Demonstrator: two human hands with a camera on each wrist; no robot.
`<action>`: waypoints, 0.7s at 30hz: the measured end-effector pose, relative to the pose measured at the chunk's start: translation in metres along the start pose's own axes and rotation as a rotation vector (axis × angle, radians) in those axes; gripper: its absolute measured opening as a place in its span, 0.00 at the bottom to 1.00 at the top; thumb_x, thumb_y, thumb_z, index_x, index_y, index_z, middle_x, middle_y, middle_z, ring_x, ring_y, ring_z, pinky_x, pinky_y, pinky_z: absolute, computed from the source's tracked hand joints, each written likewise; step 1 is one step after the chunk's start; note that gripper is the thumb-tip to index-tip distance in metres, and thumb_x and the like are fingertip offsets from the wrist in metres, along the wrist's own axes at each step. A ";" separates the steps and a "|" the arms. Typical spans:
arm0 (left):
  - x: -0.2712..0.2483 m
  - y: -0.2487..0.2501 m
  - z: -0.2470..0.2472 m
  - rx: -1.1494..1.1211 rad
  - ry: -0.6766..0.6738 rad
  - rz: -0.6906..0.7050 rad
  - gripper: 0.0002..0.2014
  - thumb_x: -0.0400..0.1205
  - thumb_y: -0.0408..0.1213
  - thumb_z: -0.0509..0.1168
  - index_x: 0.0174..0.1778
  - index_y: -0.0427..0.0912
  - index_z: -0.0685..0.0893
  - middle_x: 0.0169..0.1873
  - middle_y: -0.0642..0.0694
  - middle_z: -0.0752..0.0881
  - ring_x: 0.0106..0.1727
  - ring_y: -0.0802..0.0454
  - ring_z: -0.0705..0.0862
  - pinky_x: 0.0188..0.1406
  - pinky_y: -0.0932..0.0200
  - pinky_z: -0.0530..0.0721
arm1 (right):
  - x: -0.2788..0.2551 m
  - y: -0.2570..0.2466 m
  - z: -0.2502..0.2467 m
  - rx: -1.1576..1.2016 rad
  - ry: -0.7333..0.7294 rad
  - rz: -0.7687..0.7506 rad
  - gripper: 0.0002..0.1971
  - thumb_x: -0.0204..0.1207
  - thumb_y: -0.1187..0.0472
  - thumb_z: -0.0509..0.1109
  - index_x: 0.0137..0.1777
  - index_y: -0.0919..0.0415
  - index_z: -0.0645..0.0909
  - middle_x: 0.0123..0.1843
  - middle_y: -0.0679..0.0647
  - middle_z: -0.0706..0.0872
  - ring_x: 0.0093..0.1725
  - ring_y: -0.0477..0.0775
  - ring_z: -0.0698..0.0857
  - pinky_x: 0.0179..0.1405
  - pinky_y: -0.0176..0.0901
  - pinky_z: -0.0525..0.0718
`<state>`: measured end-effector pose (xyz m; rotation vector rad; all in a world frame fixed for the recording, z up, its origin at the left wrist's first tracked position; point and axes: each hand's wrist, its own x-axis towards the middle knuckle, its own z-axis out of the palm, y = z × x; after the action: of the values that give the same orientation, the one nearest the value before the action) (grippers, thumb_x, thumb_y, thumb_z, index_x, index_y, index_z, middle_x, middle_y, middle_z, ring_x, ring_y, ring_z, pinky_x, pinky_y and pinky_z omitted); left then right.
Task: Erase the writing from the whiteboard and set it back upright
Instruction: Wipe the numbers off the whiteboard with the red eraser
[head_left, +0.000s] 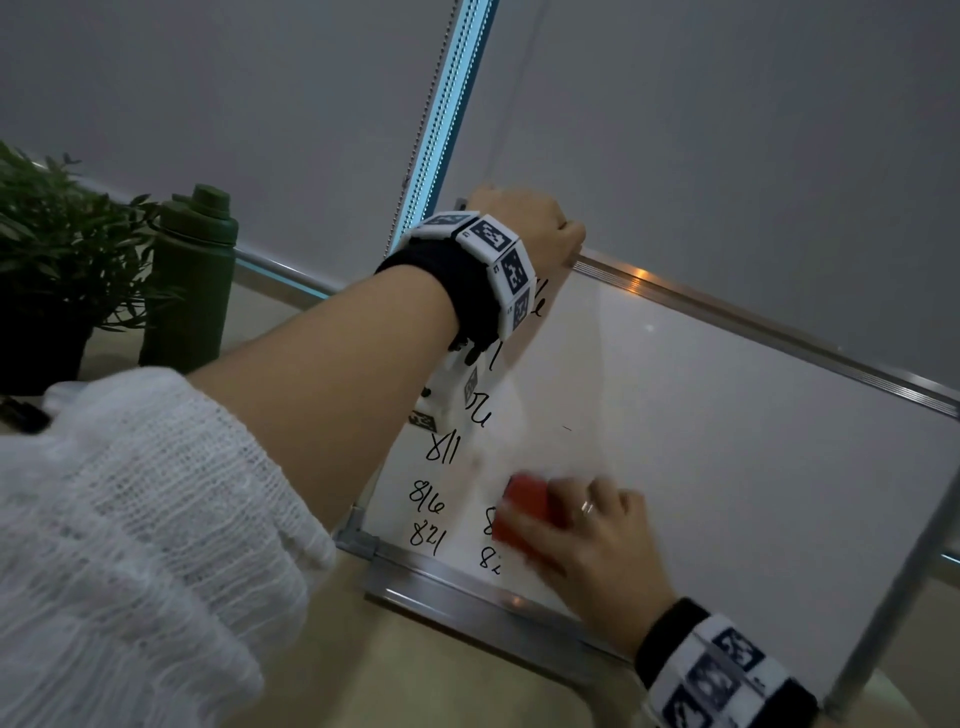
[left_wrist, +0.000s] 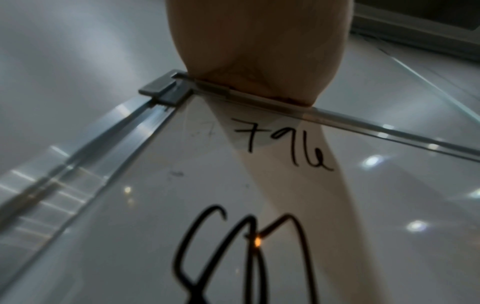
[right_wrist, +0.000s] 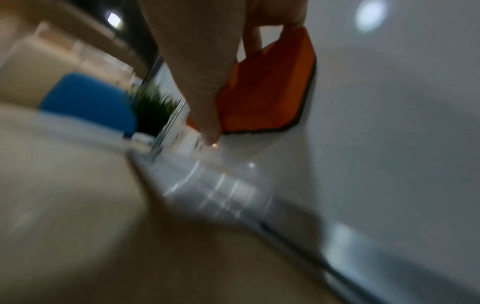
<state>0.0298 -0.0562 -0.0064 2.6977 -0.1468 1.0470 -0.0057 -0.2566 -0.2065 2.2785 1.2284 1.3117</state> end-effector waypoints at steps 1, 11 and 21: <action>0.000 0.000 0.000 0.003 0.008 -0.001 0.23 0.82 0.46 0.48 0.21 0.43 0.70 0.22 0.48 0.72 0.25 0.51 0.69 0.50 0.55 0.68 | -0.012 -0.006 0.005 -0.014 -0.084 -0.101 0.18 0.68 0.45 0.64 0.60 0.37 0.74 0.51 0.51 0.73 0.41 0.55 0.70 0.34 0.49 0.75; -0.003 0.001 -0.003 -0.012 -0.039 -0.016 0.23 0.82 0.48 0.49 0.21 0.44 0.71 0.22 0.48 0.73 0.25 0.51 0.70 0.41 0.59 0.72 | 0.037 0.015 -0.021 0.034 0.072 0.187 0.35 0.52 0.52 0.85 0.63 0.45 0.80 0.49 0.60 0.80 0.43 0.57 0.71 0.36 0.50 0.73; -0.007 0.003 -0.007 -0.004 -0.026 -0.022 0.22 0.83 0.47 0.48 0.29 0.43 0.77 0.23 0.49 0.75 0.25 0.52 0.71 0.43 0.59 0.73 | 0.018 -0.002 -0.006 -0.042 -0.087 -0.134 0.26 0.57 0.44 0.78 0.58 0.36 0.79 0.48 0.51 0.83 0.42 0.55 0.71 0.33 0.51 0.77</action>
<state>0.0194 -0.0575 -0.0061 2.7043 -0.1235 1.0044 -0.0073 -0.2425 -0.1934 2.1590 1.2871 1.1681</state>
